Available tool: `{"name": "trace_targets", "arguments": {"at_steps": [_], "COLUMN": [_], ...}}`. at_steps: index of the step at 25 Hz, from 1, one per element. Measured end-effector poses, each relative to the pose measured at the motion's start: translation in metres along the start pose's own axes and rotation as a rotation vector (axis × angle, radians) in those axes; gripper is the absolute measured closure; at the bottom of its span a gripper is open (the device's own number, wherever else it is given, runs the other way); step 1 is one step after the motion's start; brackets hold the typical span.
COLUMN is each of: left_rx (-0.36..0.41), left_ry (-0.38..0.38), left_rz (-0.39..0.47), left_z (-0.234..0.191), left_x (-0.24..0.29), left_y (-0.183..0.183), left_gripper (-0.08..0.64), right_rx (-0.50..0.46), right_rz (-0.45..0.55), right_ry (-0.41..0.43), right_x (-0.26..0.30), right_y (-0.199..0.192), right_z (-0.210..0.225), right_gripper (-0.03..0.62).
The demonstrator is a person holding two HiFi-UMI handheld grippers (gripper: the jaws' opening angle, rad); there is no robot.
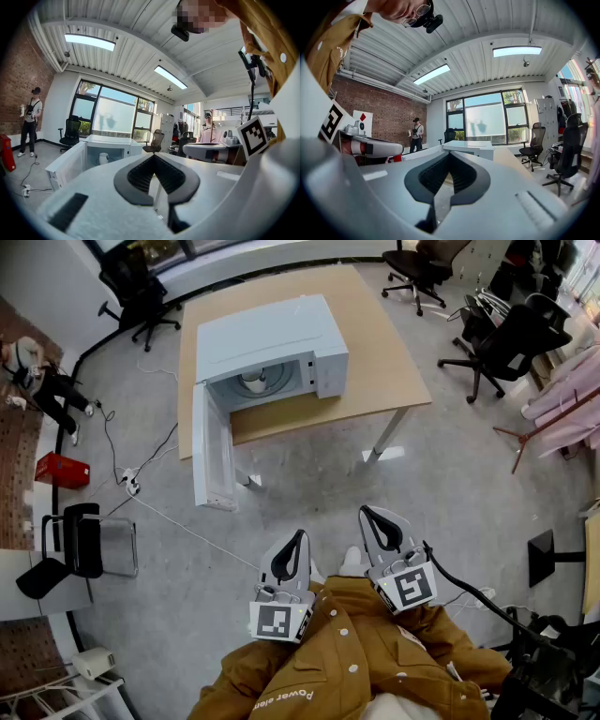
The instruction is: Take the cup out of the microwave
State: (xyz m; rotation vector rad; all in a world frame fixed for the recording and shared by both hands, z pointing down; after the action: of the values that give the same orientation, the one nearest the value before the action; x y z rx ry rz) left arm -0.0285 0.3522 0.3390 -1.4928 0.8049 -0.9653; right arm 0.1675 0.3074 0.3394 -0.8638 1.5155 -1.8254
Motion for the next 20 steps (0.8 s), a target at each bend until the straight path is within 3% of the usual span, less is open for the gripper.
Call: {"name": "trace_targets", "arguments": {"at_steps": [9,14,16,20], "left_rx": [-0.013,-0.018,-0.024,-0.037], "left_ry": [-0.002,0.002,0.007,0.009], "left_rz": [0.008,0.006,0.005,0.003], "left_z": [-0.004,-0.011,-0.018,-0.036], "left_x": [-0.001,-0.006,-0.010,-0.017], "left_y": [0.000,0.001,0.003,0.000], "left_gripper": [0.563,0.563,0.563,0.563], "right_rx": [-0.008,0.030,0.036,0.014], "right_rz": [-0.012,0.023,0.007,0.014], "right_ry": [-0.021,0.023,0.032,0.007], "right_x": [0.000,0.007,0.011,0.022], "right_y": [-0.004,0.000,0.001,0.001], "right_z": [-0.002,-0.010,-0.015,-0.026], "right_gripper": [0.591,0.589,0.512,0.523]}}
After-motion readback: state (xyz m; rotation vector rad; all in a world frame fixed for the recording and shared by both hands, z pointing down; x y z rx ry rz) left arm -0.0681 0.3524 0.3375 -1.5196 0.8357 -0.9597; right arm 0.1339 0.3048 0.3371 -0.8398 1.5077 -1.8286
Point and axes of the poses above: the fingertips, and each gripper's own axes: x forward along the fingers, z to its right, y out of its top, the point moved 9 cm from there along -x, backward along the fingers, and after that the axes turned 5 degrees about x, right-handed, at the moved point
